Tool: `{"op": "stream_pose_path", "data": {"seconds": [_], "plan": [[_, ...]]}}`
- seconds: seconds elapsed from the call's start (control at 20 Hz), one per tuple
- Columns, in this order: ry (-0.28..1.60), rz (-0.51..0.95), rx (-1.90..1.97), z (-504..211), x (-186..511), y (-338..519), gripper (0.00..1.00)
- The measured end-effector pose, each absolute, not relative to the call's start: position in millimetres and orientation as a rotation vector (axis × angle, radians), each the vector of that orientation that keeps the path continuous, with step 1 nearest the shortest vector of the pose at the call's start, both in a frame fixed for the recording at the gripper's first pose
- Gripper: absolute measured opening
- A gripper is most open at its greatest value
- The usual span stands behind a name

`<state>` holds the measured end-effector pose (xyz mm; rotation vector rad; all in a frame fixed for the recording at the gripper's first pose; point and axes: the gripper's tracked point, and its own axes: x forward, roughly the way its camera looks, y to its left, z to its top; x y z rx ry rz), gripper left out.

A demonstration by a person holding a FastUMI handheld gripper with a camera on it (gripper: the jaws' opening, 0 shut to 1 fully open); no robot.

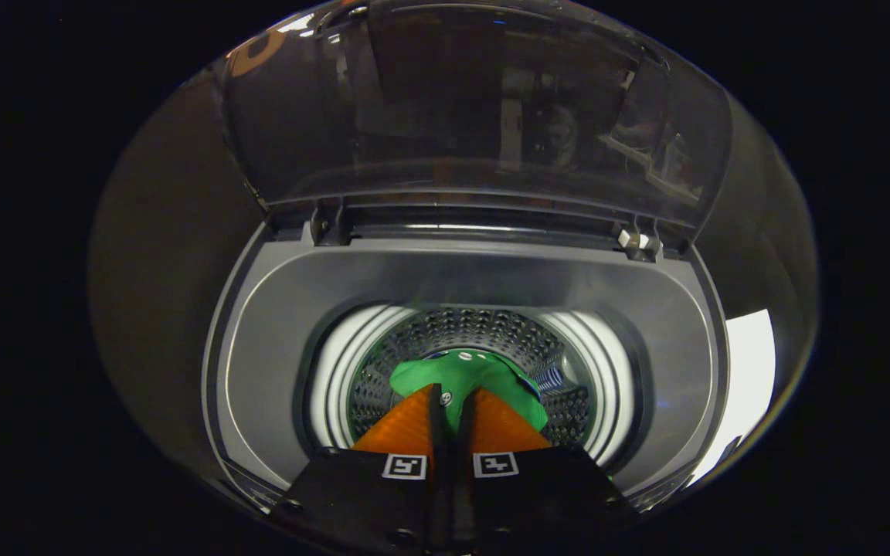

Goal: Put the clothes into the washing machine and then close the washing machine lid.

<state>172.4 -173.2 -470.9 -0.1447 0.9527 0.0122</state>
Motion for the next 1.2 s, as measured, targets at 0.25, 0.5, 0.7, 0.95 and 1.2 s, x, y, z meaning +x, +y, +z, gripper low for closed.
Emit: {"op": "stream_pose_path", "data": {"seconds": [0.25, 0.5, 0.7, 0.95, 1.2], "plan": [[1.033, 0.0, -0.14, -480.1, 156.9, -176.3, 0.24], [0.994, -0.021, -0.14, -457.1, 153.3, -179.2, 0.65], [0.938, -0.046, -0.109, -428.6, 147.3, -181.8, 1.0], [0.827, -0.043, -0.047, -358.8, 149.3, -178.8, 1.0], [0.67, -0.027, -0.025, -271.8, 164.7, -174.1, 1.0]]}}
